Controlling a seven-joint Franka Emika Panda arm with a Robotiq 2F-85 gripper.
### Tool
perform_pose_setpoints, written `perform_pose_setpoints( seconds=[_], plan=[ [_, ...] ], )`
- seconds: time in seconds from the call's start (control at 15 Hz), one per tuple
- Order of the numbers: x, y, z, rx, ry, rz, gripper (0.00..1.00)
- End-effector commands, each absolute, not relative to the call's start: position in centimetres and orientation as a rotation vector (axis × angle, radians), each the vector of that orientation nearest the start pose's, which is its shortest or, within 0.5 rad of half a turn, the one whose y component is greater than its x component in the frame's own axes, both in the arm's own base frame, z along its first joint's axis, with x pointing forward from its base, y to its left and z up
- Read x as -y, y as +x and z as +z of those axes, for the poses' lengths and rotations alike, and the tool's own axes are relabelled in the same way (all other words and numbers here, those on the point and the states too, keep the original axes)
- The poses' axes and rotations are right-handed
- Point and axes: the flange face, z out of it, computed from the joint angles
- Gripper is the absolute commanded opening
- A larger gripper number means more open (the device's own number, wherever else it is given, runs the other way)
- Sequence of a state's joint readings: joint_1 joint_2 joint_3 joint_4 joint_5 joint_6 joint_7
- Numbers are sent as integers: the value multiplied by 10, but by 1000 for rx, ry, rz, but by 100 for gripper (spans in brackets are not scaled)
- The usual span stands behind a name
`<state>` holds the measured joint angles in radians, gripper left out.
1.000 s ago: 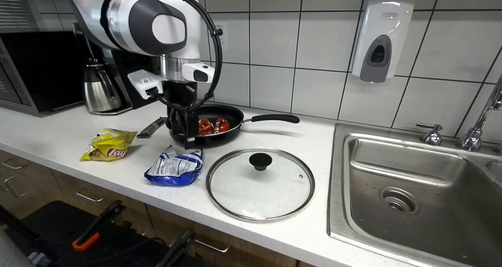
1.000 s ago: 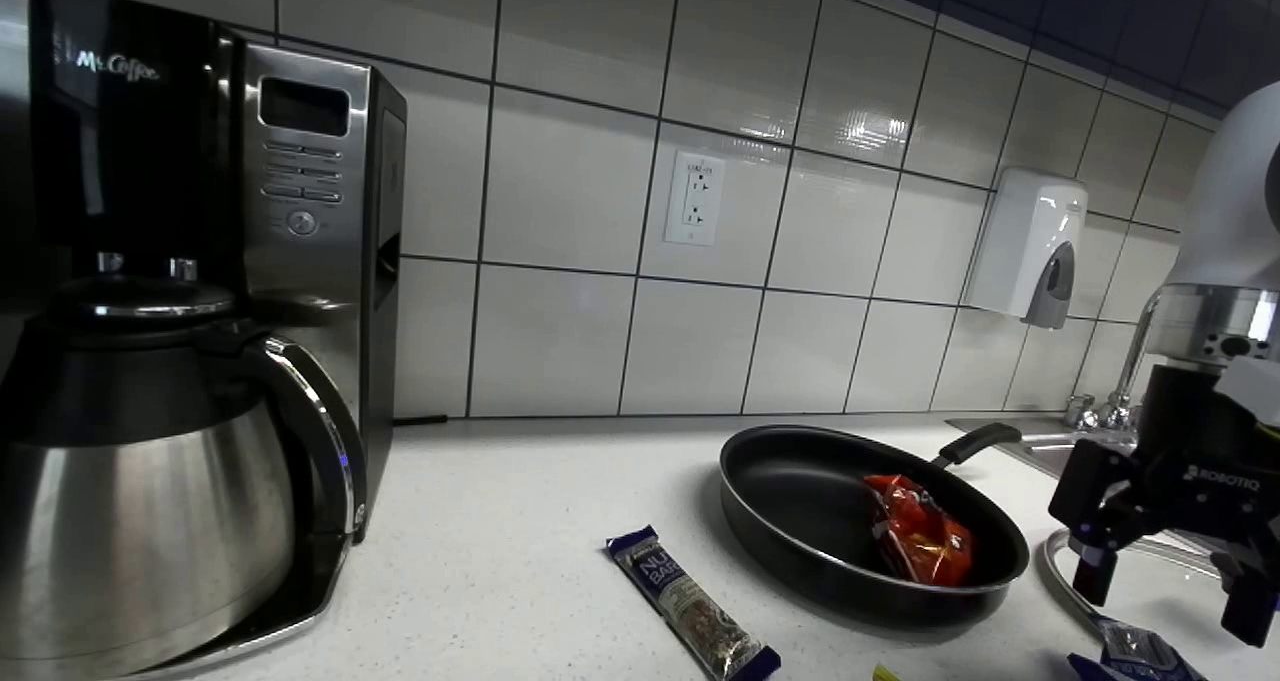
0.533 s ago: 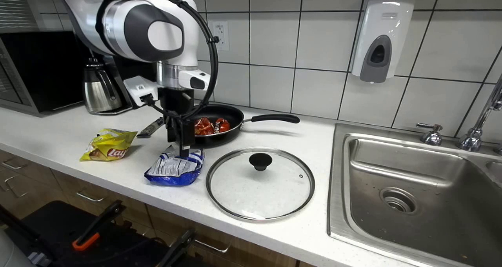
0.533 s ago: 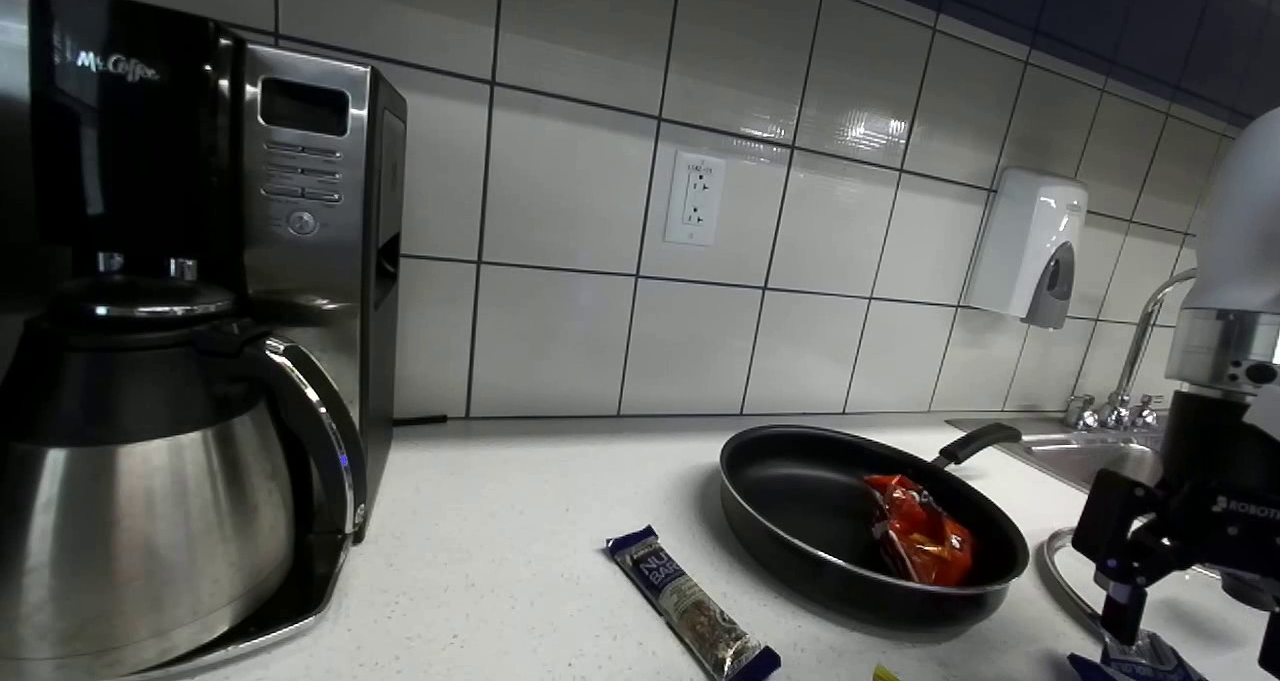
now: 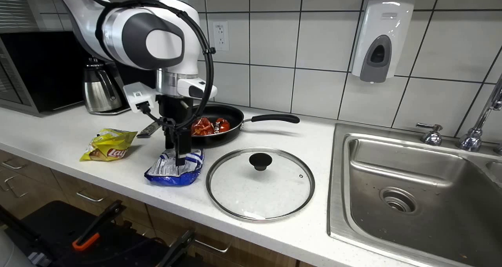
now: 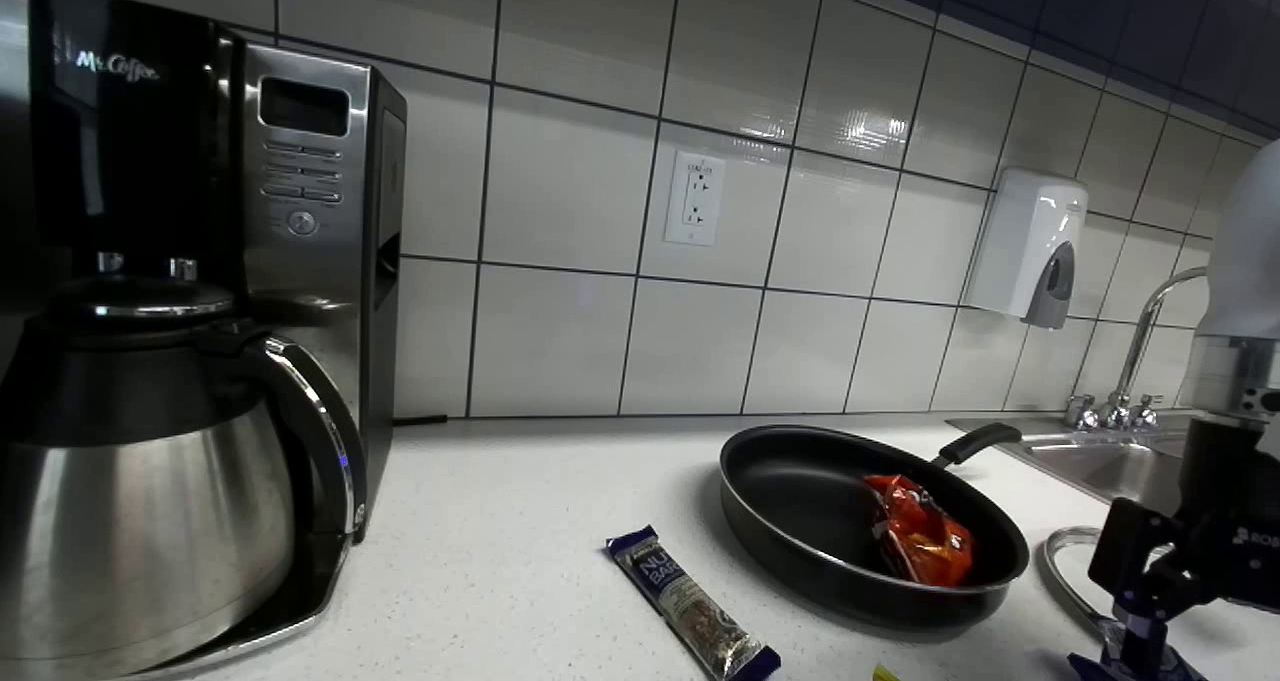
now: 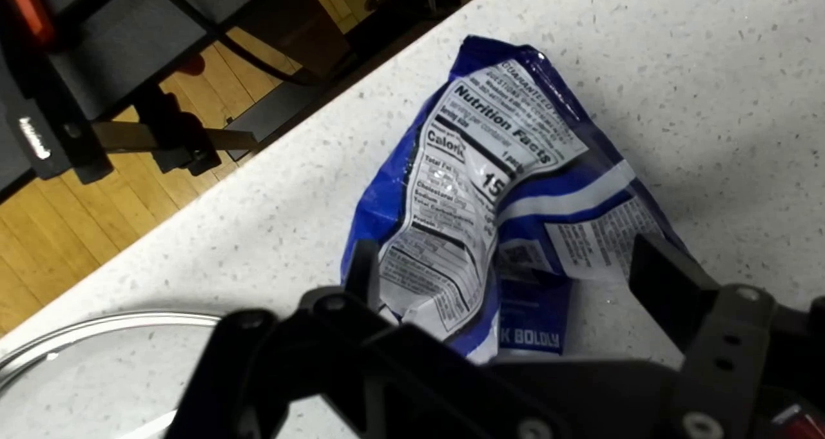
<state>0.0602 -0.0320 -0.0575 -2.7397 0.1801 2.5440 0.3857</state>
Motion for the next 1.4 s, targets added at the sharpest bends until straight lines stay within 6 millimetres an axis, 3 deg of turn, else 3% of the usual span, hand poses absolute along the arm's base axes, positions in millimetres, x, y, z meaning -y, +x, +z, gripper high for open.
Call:
perform_pose_setpoints(
  seconds=[0.0,0.33,0.4,0.47,1.07,1.33],
  plan=[
    [8,376,213,-877,-2929,270,100],
    [17,376,205,-923,-2912,284,100],
    [17,376,205,-928,-2908,281,91],
    [17,377,204,-928,-2909,281,74],
    [16,379,203,-928,-2910,284,3],
    [16,380,204,-927,-2912,281,0]
  ],
)
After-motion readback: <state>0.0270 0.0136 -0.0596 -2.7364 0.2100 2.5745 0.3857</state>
